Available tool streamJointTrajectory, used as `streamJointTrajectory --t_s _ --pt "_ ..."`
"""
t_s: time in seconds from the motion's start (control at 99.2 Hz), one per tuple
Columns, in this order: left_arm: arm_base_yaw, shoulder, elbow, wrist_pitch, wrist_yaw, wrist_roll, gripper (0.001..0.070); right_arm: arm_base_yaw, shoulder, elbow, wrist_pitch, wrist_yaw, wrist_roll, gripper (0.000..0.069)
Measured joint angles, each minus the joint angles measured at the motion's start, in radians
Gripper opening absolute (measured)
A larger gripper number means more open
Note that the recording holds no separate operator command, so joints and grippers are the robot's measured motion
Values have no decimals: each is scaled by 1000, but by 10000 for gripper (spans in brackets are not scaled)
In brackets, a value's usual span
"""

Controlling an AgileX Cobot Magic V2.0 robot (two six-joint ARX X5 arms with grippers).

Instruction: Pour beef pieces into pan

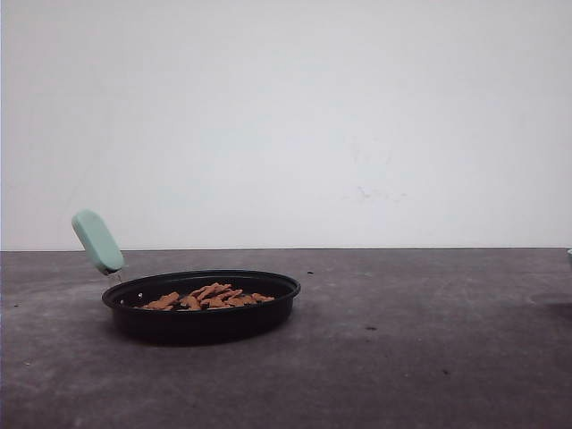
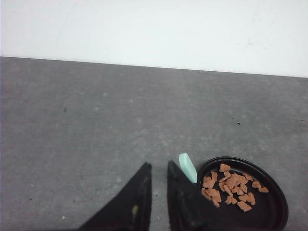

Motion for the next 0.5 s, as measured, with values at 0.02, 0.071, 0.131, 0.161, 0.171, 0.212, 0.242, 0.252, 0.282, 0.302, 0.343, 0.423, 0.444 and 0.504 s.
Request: streamJointTrajectory --t_s 0.02,0.071,0.131,0.161,0.171,0.212,0.242,0.252,0.282,0.302,0.343,0.423,0.444,0.504 --pt "0 0 0 2 -2 5 32 0 0 0 0 0 0 14" --pt "0 -4 -9 34 -4 16 32 0 0 0 0 0 0 14" --pt "3 -35 -61 138 -5 33 32 0 0 0 0 0 0 14" --pt "8 -60 -102 200 -2 42 32 0 0 0 0 1 0 14" --pt "11 -68 -118 222 0 45 32 0 0 0 0 0 0 14" --pt "22 -104 -190 318 9 60 32 0 0 0 0 0 0 14" --pt "30 -131 -250 386 21 66 32 0 0 0 0 0 0 14" --pt "32 -139 -270 406 24 68 32 0 0 0 0 0 0 14" --pt "36 -165 -333 462 29 69 32 0 0 0 0 0 0 14" --pt "38 -183 -377 491 31 69 32 0 0 0 0 0 0 14" --pt "42 -216 -458 514 37 66 32 0 0 0 0 0 0 14" --pt "61 -266 -599 499 58 39 32 0 0 0 0 0 0 14" --pt "67 -267 -630 490 72 29 32 0 0 0 0 0 0 14" --pt "76 -262 -673 453 89 8 32 0 0 0 1 0 0 14"
